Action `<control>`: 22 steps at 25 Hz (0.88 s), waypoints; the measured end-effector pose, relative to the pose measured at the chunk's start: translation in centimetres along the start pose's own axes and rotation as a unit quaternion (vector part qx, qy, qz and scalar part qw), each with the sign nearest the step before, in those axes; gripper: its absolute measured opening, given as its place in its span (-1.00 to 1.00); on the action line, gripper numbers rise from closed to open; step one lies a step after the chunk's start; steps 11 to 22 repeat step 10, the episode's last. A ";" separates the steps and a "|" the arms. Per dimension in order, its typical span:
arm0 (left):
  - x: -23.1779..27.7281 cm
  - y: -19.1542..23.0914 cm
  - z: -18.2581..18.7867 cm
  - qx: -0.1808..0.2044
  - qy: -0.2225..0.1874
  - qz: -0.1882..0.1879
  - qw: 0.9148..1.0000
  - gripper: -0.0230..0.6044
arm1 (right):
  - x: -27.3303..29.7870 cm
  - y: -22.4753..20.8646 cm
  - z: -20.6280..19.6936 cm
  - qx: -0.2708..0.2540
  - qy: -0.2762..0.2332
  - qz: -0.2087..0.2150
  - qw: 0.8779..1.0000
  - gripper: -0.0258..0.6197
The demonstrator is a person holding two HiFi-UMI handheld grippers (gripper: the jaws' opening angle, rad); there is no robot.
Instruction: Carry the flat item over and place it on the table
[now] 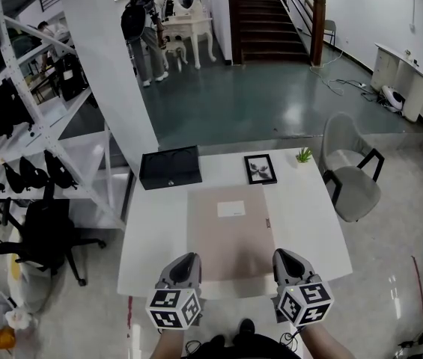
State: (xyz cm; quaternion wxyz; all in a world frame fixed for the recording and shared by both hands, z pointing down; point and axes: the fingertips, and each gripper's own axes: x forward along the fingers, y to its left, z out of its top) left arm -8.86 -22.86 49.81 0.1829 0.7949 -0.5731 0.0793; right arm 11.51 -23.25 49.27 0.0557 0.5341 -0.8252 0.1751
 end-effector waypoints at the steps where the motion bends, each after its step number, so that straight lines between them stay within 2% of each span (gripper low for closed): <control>1: 0.0 0.0 0.0 0.000 0.000 -0.001 1.000 -0.83 | 0.0 0.0 -0.1 -0.001 0.002 0.001 1.000 -0.92; 22: -0.1 0.1 0.0 0.000 0.001 0.001 1.000 -0.83 | 0.1 0.5 -0.3 -0.001 0.006 0.009 1.000 -0.92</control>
